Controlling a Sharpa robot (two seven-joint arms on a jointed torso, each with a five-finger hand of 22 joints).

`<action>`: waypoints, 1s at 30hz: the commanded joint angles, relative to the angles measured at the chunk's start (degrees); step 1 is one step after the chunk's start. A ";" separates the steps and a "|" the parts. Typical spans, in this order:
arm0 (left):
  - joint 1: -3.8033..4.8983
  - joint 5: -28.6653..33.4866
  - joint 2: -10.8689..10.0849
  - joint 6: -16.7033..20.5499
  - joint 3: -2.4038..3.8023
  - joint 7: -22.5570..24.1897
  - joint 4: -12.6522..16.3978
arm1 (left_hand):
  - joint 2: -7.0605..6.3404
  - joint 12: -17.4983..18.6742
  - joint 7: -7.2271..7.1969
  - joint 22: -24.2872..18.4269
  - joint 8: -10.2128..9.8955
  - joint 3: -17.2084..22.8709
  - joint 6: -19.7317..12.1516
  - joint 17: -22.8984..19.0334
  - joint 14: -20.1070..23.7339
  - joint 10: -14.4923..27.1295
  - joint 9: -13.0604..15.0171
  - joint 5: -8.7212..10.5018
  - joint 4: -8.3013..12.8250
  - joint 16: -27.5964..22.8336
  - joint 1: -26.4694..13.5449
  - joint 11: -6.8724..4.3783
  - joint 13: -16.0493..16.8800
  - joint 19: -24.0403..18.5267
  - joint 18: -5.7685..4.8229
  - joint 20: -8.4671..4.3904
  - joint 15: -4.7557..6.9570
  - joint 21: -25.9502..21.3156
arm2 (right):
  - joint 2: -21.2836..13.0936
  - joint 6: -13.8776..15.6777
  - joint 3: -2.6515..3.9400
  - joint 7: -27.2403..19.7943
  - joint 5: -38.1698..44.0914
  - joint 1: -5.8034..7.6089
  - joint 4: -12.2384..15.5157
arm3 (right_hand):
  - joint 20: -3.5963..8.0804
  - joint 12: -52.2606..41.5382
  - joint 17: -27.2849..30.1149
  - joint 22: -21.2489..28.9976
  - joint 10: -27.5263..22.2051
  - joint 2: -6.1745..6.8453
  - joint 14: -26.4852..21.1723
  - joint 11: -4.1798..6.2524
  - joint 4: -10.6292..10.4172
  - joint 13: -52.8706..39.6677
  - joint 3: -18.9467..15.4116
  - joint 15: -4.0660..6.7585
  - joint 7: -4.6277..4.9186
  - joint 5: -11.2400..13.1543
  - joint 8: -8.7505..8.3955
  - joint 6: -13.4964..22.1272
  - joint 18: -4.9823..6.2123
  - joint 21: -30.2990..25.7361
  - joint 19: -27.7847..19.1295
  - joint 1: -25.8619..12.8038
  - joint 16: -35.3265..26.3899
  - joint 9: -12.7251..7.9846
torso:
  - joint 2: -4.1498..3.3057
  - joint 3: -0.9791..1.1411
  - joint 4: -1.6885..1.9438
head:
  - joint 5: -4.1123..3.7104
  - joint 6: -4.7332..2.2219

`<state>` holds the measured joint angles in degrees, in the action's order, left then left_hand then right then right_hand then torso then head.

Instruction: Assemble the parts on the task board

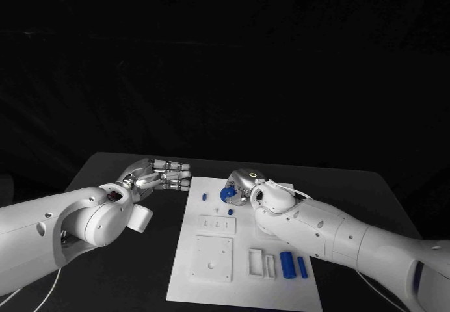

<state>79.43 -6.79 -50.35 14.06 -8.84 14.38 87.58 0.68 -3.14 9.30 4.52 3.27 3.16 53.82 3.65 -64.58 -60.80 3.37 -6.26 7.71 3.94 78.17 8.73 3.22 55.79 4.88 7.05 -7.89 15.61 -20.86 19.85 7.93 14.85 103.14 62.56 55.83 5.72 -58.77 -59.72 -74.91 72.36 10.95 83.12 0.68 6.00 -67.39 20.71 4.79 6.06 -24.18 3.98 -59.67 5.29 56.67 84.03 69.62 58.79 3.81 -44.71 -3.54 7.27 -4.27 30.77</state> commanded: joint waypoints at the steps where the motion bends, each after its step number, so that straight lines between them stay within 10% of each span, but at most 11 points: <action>1: 0.07 -0.13 0.12 -0.93 0.05 0.17 0.08 | 0.09 -0.20 -0.06 -0.10 0.11 -0.11 -0.38 0.06 0.45 0.32 0.04 0.22 -0.11 -0.23 0.32 -0.06 0.09 -0.43 0.36 -0.04 0.09 0.00 | 0.01 -1.41 -0.24 0.04 -0.52 -0.27 -0.59 | -0.44 0.28 0.11 -7.30 -0.13 -0.90 0.06 -0.48 -2.85 0.25 -3.63 -0.56 0.08 1.73 -0.44 0.59 -0.56 -0.23 2.87 -0.39 -0.28 -0.21 | -0.03 0.00 -0.05 | 0.07 0.02; 10: 0.07 -0.13 -0.03 -0.93 0.05 0.12 0.16 | 0.00 -0.19 -0.02 -0.10 0.10 -0.15 -0.64 0.05 0.55 0.41 0.03 0.21 -0.14 -0.24 0.32 -0.02 0.09 -0.45 0.36 -0.01 0.06 -0.06 | -0.92 -1.05 -0.28 0.16 -1.94 -0.27 -0.13 | -0.56 0.02 -0.10 -7.38 -0.14 -0.59 0.08 -0.70 -14.19 0.79 -11.52 -0.67 -0.14 6.04 -0.39 0.70 -0.52 -0.27 3.11 -2.07 0.18 -0.16 | -0.05 0.08 -0.11 | 0.15 0.04; 30: 0.07 -0.13 -0.73 -0.83 0.06 0.12 0.34 | -0.01 -0.19 -0.02 -0.10 0.10 -0.14 -0.62 0.05 0.56 0.42 0.03 0.21 -0.15 -0.24 0.34 -0.02 0.09 -0.45 0.37 0.00 0.06 -0.07 | -6.34 6.95 0.19 -0.22 -3.19 -0.27 7.09 | -0.47 -0.66 -0.67 -7.48 0.32 -0.18 0.15 -0.56 -13.69 0.40 -11.18 -0.60 -0.28 4.73 -0.39 0.03 -0.56 0.26 3.25 -0.55 0.92 -0.16 | -0.06 0.15 -0.24 | -0.04 -0.24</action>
<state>79.44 -6.80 -51.06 13.98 -8.83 14.22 87.74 0.68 -3.14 9.29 4.48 3.27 3.16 53.40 3.65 -64.33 -60.81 3.37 -6.26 7.71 3.94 78.17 8.72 3.22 55.79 4.88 7.05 -7.73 15.61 -26.87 23.38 8.03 14.90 100.44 62.29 62.38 5.40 -59.06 -60.34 -74.90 72.38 10.71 83.18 0.30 -7.87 -66.94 9.46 4.47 5.92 -19.09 3.66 -59.42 5.26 56.68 83.93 68.34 59.47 3.67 -44.80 -3.39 7.05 -4.28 30.59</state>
